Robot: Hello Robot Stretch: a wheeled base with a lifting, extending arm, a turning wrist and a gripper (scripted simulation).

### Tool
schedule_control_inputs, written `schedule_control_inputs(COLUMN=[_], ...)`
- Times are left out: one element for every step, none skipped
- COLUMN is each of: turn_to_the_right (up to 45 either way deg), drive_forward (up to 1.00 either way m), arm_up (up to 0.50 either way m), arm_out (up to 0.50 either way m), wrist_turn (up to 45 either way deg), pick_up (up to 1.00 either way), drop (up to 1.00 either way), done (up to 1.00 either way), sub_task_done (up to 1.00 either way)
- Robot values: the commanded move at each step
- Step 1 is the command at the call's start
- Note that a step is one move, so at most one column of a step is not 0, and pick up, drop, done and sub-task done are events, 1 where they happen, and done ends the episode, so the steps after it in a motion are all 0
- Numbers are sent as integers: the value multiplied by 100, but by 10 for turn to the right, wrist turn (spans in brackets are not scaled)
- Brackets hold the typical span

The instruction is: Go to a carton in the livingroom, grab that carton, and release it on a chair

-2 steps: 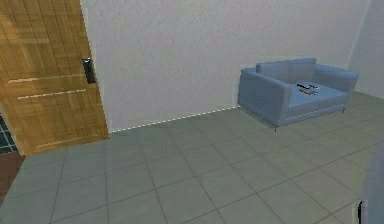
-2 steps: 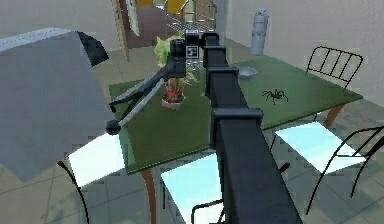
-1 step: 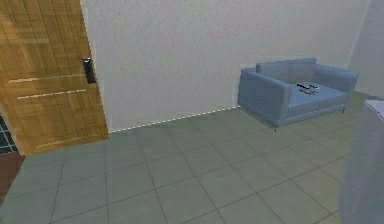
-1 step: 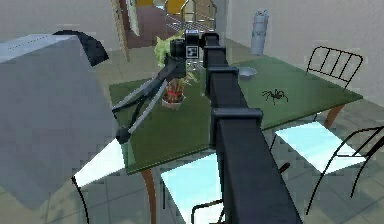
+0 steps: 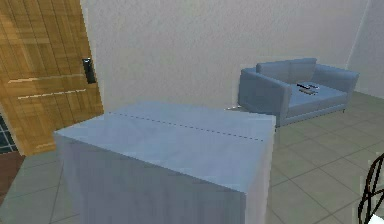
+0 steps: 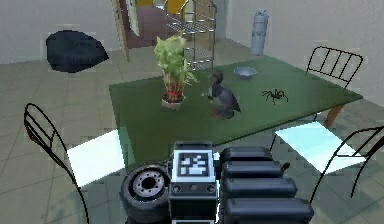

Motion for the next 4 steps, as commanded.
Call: schedule_control_inputs(turn_to_the_right=[450,450,390,0], drive_forward=[0,0,0,20], arm_up=[0,0,0,0], arm_out=[0,0,0,0], wrist_turn=[0,0,0,0], pick_up=[0,0,0,0], drop=[0,0,0,0], done=[0,0,0,0], sub_task_done=[0,0,0,0])
